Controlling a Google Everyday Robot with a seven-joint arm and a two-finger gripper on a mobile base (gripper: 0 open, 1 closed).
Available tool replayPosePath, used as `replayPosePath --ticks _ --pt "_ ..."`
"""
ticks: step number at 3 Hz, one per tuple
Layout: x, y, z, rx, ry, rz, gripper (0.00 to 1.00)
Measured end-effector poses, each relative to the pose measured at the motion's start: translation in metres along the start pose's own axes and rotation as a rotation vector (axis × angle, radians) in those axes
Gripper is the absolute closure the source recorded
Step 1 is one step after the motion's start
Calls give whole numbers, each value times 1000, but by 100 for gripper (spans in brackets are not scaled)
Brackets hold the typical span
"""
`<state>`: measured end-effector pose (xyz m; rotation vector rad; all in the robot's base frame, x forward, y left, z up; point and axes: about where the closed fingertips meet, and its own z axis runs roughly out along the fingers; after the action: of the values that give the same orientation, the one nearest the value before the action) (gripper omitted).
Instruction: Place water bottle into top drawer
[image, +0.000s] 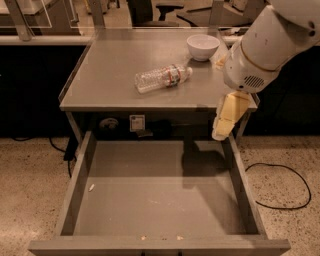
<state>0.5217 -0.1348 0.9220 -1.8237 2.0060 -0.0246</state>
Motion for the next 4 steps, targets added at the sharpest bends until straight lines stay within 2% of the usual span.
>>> replayPosePath --ticks 2,3,4 --pt "-20 -10 38 -24 -24 -73 0" --pt "-40 -25 61 -20 -45 -134 0" --pt "-62 -47 78 15 -60 -200 0"
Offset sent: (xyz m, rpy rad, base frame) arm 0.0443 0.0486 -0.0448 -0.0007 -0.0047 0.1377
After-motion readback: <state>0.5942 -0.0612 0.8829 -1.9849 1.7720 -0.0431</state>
